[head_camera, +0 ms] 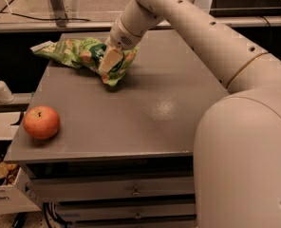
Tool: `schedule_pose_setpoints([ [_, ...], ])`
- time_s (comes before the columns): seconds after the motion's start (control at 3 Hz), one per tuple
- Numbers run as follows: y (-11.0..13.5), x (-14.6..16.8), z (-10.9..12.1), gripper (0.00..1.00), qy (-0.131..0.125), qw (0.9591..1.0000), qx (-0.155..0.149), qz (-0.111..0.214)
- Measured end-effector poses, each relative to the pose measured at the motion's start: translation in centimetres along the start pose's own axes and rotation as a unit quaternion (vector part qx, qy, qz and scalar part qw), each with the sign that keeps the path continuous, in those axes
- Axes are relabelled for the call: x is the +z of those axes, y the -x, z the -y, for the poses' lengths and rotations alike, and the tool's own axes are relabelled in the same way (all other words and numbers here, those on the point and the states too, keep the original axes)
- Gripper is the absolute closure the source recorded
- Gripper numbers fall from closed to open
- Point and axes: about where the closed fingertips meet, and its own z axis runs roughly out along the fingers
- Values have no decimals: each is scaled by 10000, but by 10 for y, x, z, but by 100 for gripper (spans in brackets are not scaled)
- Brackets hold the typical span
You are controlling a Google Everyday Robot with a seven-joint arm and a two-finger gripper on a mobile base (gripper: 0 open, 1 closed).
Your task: Move green rice chip bag near green jalapeno chip bag
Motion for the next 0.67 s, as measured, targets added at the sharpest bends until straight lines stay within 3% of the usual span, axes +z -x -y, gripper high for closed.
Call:
schedule_pose_setpoints([
  [0.33,-1,-5,0,0,9,10000,-13,19],
  [0.67,-4,-29,5,0,-19,9996,135,244],
])
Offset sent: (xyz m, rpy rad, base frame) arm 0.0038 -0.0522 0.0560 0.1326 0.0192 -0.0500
